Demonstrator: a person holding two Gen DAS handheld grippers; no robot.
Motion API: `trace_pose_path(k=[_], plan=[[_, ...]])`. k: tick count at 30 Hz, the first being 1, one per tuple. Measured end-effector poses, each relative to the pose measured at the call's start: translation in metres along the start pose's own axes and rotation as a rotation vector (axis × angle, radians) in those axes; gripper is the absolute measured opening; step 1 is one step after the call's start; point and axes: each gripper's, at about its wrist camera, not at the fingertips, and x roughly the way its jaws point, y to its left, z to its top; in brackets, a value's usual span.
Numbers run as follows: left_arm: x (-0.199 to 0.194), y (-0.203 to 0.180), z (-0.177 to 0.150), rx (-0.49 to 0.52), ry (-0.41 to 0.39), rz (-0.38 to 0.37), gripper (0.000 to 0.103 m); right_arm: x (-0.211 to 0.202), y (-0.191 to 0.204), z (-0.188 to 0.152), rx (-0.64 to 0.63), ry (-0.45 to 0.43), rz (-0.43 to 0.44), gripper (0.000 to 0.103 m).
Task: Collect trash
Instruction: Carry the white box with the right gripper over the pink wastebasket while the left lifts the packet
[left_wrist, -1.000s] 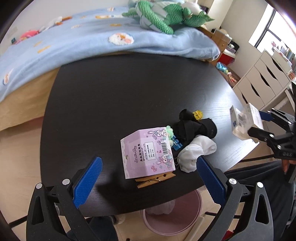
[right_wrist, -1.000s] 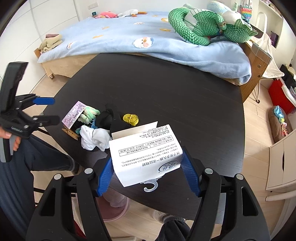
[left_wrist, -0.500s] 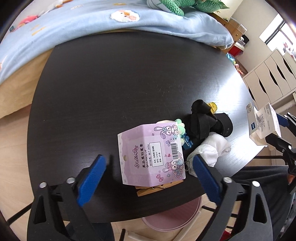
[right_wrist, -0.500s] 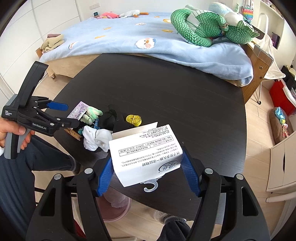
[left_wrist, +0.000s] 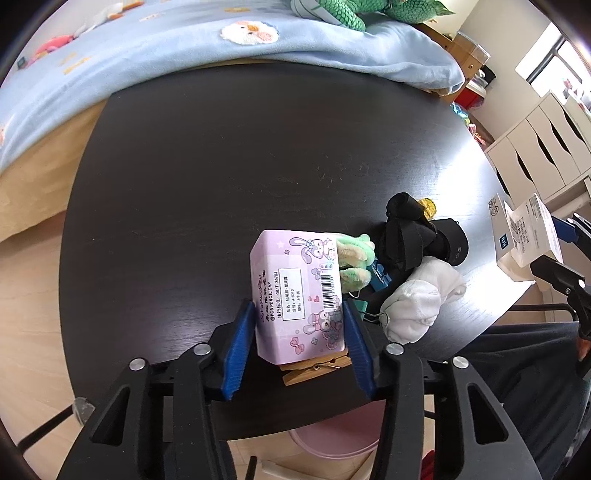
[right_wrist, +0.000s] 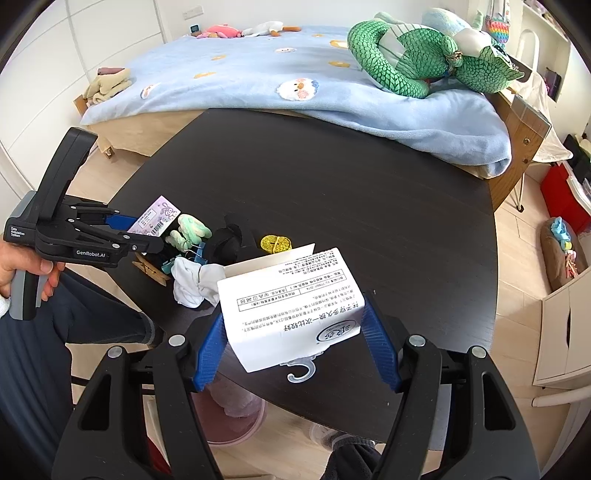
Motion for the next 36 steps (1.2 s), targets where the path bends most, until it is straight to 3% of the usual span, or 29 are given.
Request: trace_pose_path(k=[2,17,36], plan=[[-0.002,0.001,0.000,0.004,-0.011,0.011,0.041,0.000,0.001,0.000,0.001,0.000,0.001,0.067],[-0.038,-0.004,-0.006,0.062,-0.119,0.060,0.041,-0.007,0.010,0.000,0.003,-0.026,-0.004,0.067],[-0.099,-0.052,-0.053,0.195,-0.261,0.017,0.041,-0.057,0.041,-0.026,-0.027,-0.110,0.004,0.067]])
